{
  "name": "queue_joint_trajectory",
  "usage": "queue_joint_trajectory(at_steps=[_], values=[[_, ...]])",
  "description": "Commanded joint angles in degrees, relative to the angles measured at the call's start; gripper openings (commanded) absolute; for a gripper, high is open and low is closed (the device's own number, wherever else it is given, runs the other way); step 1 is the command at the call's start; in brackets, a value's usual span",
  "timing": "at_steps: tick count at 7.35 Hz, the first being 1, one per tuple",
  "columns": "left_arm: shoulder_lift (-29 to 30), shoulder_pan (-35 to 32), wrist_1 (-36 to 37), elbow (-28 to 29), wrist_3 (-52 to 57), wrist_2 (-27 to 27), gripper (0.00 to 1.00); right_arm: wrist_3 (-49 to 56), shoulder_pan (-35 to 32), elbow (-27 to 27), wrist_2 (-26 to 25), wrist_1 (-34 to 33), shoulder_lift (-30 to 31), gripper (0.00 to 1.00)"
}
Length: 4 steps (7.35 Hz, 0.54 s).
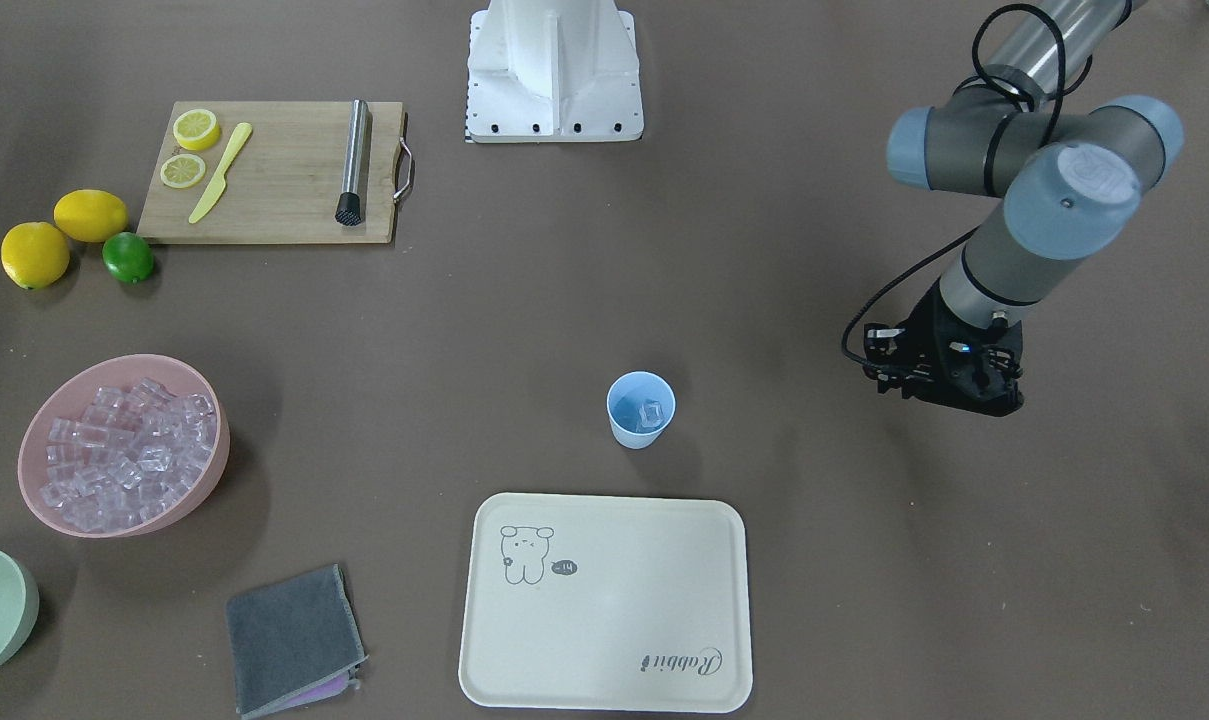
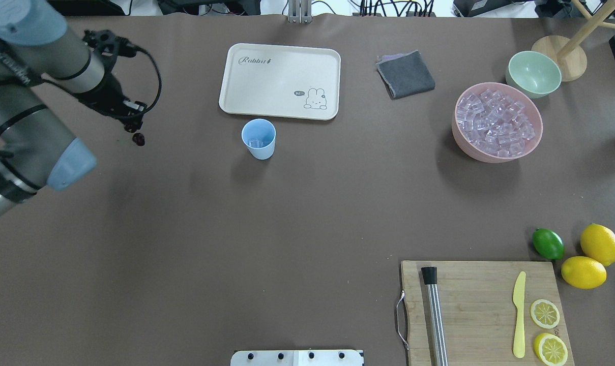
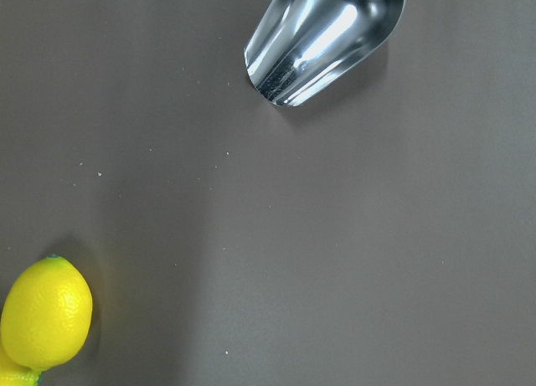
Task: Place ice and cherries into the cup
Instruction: 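Carry the cherries with the left gripper over the light-blue cup and release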
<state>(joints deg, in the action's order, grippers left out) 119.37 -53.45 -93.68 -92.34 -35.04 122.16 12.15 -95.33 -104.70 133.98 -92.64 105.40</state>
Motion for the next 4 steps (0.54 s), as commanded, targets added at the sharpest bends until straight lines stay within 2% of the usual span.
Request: queue_joint_trajectory(at_steps=[1, 2, 4], values=[[11.3, 1.0, 2.9, 5.4, -5.5, -0.2, 0.31, 0.1, 0.1, -0.4, 0.1, 0.0, 0.2, 0.99], [16.5, 4.1, 1.5, 8.6, -12.8, -0.3, 0.31, 0.1, 0.0, -0.4, 0.3, 0.0, 0.2, 0.99], [20.1, 9.8, 0.1, 9.5, -20.3, -6.6, 0.31, 0.1, 0.1, 0.0, 0.5, -0.1, 0.3, 0.99]])
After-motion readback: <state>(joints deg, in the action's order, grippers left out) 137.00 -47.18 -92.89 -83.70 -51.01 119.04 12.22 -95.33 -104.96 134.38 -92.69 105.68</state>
